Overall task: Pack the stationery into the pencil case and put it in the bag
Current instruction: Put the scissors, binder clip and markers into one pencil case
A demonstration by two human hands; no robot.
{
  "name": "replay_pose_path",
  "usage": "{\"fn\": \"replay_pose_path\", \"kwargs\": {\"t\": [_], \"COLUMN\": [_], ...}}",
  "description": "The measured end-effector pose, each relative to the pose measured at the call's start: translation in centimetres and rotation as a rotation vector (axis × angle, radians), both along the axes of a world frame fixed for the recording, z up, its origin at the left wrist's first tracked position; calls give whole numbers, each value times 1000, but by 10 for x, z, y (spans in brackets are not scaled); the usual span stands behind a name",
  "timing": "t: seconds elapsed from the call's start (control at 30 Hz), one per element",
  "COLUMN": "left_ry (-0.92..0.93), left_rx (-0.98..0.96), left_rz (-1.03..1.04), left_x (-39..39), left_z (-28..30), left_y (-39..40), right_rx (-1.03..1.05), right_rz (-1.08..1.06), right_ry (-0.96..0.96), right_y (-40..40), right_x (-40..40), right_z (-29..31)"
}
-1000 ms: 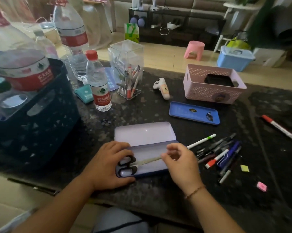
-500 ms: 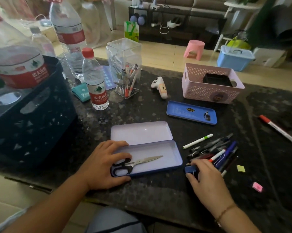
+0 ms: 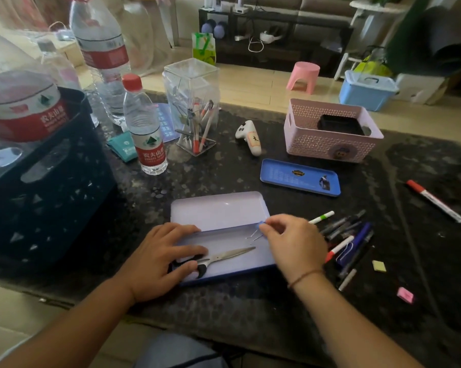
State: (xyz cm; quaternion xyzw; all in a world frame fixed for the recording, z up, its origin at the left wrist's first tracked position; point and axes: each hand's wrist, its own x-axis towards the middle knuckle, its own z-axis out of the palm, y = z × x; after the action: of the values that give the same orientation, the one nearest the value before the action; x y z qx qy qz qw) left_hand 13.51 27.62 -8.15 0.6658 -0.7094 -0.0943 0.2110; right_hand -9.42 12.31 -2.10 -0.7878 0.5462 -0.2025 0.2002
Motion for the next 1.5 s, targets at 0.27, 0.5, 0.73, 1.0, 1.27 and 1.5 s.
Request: {"fn": "replay_pose_path", "kwargs": {"t": [0.27, 0.5, 0.73, 1.0, 1.27, 1.5], "left_ry": [6, 15, 76, 128, 131, 116], "left_rx": [-22, -27, -39, -20, -25, -39], "left_rz": [-13, -24, 11, 29, 48, 44], "left_x": [2, 3, -3, -5, -3, -1], "left_z": [-2, -2, 6, 12, 10, 7], "left_y": [-2, -2, -1, 0, 2, 0], "right_rx": [-134, -38, -250, -282, -435, -476], "right_rz": [68, 127, 276, 734, 744, 859], "right_ry": [214, 265, 87, 539, 283, 411], "right_y": [-8, -21, -49, -97, -112, -105], "right_x": [9, -4, -75, -164, -166, -165], "right_z": [-23, -23, -7, -8, -19, -15]}}
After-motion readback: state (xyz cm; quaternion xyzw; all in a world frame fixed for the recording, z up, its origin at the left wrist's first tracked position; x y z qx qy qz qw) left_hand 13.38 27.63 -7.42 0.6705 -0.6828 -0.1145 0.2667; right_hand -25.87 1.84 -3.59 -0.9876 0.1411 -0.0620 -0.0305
